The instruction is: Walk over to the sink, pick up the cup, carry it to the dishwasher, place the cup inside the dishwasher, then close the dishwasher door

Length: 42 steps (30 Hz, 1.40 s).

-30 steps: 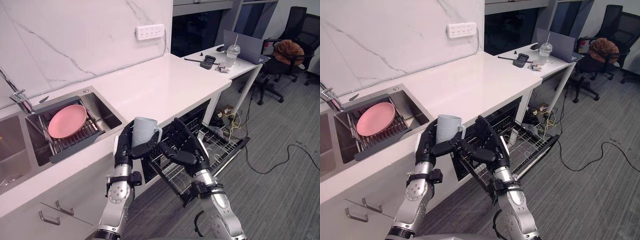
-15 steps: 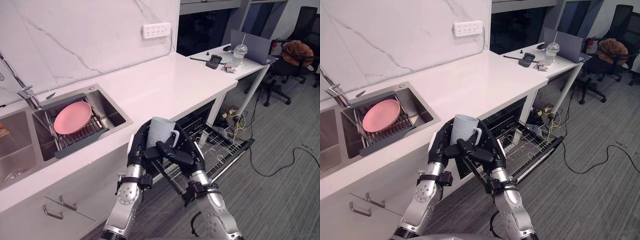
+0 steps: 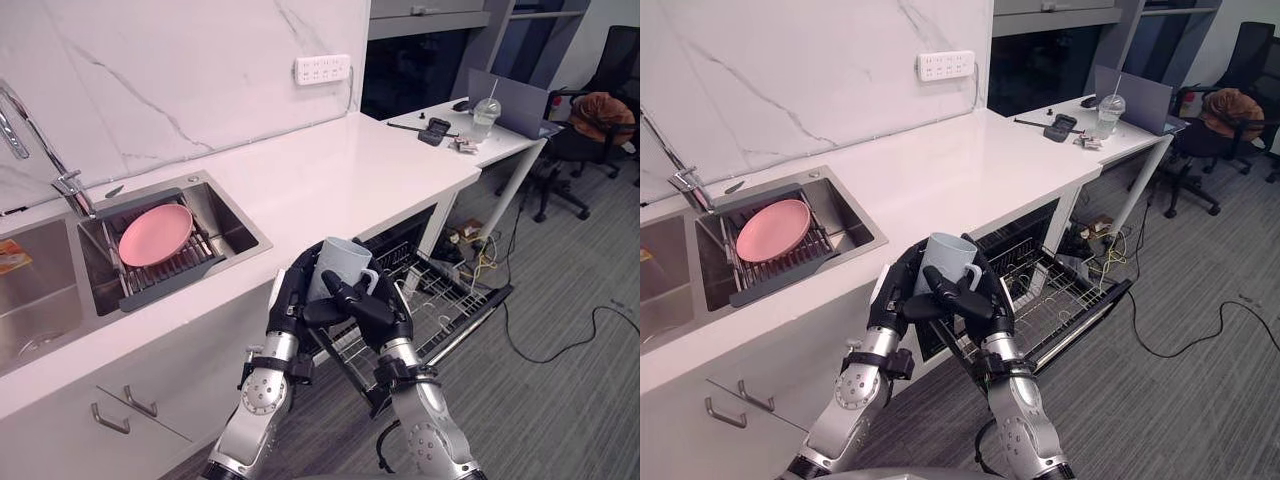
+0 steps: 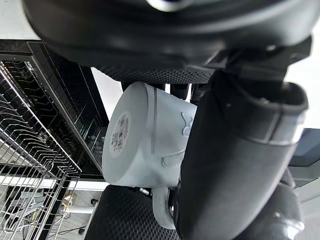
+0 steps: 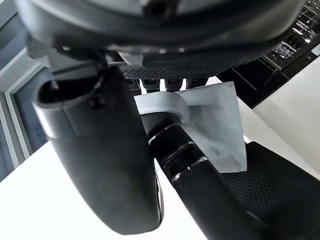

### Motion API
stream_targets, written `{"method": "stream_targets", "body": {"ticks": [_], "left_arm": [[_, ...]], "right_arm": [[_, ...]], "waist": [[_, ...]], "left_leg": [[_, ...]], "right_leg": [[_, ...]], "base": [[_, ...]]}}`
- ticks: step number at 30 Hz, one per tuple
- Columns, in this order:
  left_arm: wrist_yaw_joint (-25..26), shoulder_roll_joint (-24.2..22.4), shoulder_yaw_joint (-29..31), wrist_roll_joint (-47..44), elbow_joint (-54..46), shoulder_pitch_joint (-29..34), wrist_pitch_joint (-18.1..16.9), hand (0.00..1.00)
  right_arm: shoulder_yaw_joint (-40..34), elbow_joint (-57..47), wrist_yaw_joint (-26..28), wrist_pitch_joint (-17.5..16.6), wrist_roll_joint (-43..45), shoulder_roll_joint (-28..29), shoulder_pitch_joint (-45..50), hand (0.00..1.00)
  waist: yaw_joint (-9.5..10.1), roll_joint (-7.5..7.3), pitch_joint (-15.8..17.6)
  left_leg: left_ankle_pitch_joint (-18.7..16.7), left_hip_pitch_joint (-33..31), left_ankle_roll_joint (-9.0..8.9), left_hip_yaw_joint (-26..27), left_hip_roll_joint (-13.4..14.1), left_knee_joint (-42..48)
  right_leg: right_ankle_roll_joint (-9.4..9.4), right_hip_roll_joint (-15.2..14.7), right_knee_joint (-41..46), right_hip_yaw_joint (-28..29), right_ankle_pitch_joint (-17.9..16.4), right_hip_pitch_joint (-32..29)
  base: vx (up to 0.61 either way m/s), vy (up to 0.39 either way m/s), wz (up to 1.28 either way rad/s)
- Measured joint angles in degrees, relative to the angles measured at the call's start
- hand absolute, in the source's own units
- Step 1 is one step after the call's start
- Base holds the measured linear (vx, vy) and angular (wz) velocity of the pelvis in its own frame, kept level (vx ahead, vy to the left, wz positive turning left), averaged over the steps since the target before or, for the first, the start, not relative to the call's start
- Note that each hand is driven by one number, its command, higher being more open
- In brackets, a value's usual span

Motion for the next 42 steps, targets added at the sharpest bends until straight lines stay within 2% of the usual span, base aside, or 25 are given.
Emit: {"method": "stream_targets", "body": {"ticks": [4, 14, 15, 22, 31, 32, 37, 42], "left_arm": [[-0.04, 0.63, -0.84, 0.01, -0.02, -0.02, -0.16, 0.30], [-0.41, 2.78, -2.06, 2.87, -0.59, -0.37, -0.17, 0.30], [-0.42, 2.93, -2.20, 3.86, -0.59, -0.60, -0.16, 0.30], [-0.86, 5.53, -2.70, 8.34, -1.15, -5.06, -0.10, 0.30], [-0.41, 6.46, -3.26, 10.10, -1.69, -5.88, 0.07, 0.30], [-0.40, 6.52, -3.25, 10.10, -1.73, -5.88, 0.07, 0.90], [-0.41, 5.89, -3.14, 10.10, -2.45, -5.86, 0.07, 0.90], [-0.39, 2.98, -1.00, 10.25, -5.87, -5.05, 0.05, 0.90]], "right_arm": [[-0.07, 1.23, -0.66, 0.00, 3.26, -0.01, -2.16, 0.90], [-0.17, 1.28, -0.68, 1.06, 4.51, -1.13, -2.77, 0.90], [-0.13, 1.28, -0.65, 1.14, 4.50, -1.38, -2.80, 0.30], [-0.02, 1.53, -0.29, 2.20, 5.01, -4.17, -6.03, 0.30], [-0.25, 2.57, -0.22, 1.61, 6.04, -4.41, -7.29, 0.30], [-0.25, 2.54, -0.22, 1.60, 6.04, -4.38, -7.29, 0.30], [-1.22, 1.91, 0.36, 1.61, 5.60, -4.37, -7.28, 0.30], [-3.73, -2.08, 0.70, 1.59, 2.87, -3.40, -7.26, 0.30]], "waist": [[0.23, -0.23, -0.13], [0.92, -0.29, -0.09], [0.95, -0.33, -0.07], [0.90, -0.71, 0.08], [0.76, -1.23, 0.39], [0.78, -1.42, 0.51], [0.89, -1.67, 0.66], [0.88, -1.65, 0.68]], "left_leg": [[0.00, -0.20, 0.00, -0.19, 0.03, 0.25], [0.05, -0.31, -0.09, -0.27, 0.34, 0.46], [0.05, -0.33, -0.10, -0.28, 0.34, 0.46], [0.06, -1.46, -0.11, -0.46, 0.34, 0.84], [0.04, -1.46, -0.13, -0.37, 0.52, 1.08], [0.04, -1.46, -0.14, -0.34, 0.57, 1.15], [0.02, -1.37, -0.16, -0.04, 0.47, 1.15], [0.02, -1.03, -0.16, 0.13, 0.45, 0.90]], "right_leg": [[-0.07, 0.02, 0.01, -0.16, 0.05, 0.04], [-0.33, 0.31, -0.01, -0.22, 0.22, 0.11], [-0.33, 0.31, -0.01, -0.24, 0.23, 0.10], [-0.46, 0.33, -0.04, -0.39, 0.41, -0.71], [-0.63, 0.50, -0.04, -0.21, 0.52, -0.70], [-0.66, 0.53, -0.03, -0.17, 0.54, -0.70], [-0.69, 0.49, 0.21, 0.13, 0.59, -0.87], [-0.68, 0.49, 0.28, 0.26, 0.58, -0.83]], "base": [[-0.01, -0.002, 0.02], [0.00, 0.000, 0.00], [0.00, 0.000, 0.00], [0.00, 0.000, 0.00], [0.00, 0.000, 0.00], [0.00, 0.000, 0.00], [-0.01, 0.004, -0.02], [0.00, 0.000, -0.01]]}}
